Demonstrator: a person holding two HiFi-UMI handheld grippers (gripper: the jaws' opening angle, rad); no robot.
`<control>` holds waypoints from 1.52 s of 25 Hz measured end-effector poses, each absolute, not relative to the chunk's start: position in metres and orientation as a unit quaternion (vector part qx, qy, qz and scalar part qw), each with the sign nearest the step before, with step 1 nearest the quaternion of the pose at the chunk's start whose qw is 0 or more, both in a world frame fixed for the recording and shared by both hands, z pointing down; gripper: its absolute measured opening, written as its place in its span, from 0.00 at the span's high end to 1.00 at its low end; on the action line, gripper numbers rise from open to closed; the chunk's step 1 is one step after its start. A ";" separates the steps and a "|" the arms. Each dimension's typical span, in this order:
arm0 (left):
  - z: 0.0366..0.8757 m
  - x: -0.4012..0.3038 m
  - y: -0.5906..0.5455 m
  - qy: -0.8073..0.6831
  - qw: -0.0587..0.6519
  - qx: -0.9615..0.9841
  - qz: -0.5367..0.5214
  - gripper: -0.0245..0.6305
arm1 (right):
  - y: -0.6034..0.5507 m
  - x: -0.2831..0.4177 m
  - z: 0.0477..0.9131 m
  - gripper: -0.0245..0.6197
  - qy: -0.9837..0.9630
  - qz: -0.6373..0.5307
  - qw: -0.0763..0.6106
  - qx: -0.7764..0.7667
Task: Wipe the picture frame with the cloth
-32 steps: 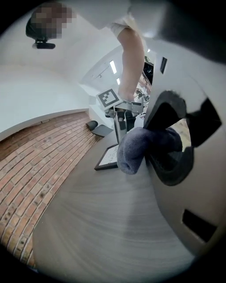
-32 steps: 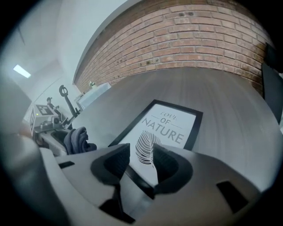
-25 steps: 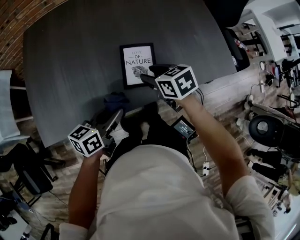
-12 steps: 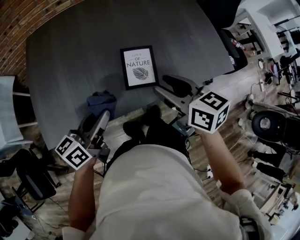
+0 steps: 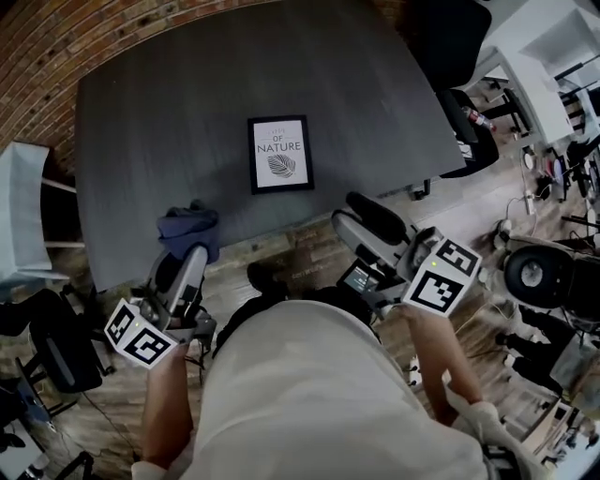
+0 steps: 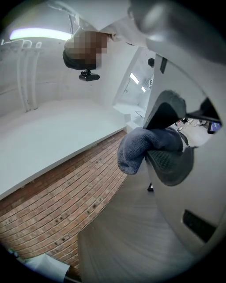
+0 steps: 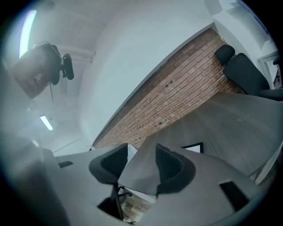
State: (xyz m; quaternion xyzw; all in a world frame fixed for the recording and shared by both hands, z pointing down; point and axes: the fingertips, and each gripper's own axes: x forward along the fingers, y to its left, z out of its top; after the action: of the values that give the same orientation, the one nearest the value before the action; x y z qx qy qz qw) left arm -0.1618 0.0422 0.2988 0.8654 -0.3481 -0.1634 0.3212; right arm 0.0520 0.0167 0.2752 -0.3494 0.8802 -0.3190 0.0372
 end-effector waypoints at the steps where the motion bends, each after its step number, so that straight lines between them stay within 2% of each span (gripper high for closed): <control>1: 0.295 -0.156 0.044 -0.348 0.319 0.866 -0.164 0.77 | 0.019 0.055 0.272 0.65 0.883 -0.314 0.035 -0.346; 9: 0.281 -0.075 0.085 -0.337 0.320 0.870 -0.165 0.77 | 0.061 0.116 0.265 0.67 0.893 -0.299 0.013 -0.337; 15: 0.288 -0.038 0.142 -0.344 0.326 0.866 -0.157 0.77 | 0.114 0.149 0.275 0.88 0.893 -0.312 0.018 -0.325; 17: 0.288 -0.036 0.155 -0.353 0.327 0.863 -0.154 0.77 | 0.123 0.153 0.279 0.91 0.888 -0.333 0.032 -0.316; 25: 0.291 -0.069 0.188 -0.359 0.336 0.857 -0.155 0.77 | 0.147 0.124 0.280 0.93 0.885 -0.337 0.033 -0.321; 32: 0.271 -0.063 0.185 -0.321 0.318 0.880 -0.146 0.77 | 0.147 0.114 0.273 0.93 0.877 -0.338 0.037 -0.339; 38: 0.284 -0.087 0.193 -0.314 0.339 0.876 -0.138 0.77 | 0.147 0.087 0.272 0.94 0.877 -0.334 0.031 -0.344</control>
State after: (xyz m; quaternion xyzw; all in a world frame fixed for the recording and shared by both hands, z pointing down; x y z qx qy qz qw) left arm -0.0871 0.1927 0.2841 0.8761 -0.3138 -0.1377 0.3391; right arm 0.0865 0.1475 0.2724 -0.3444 0.8769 -0.3338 0.0306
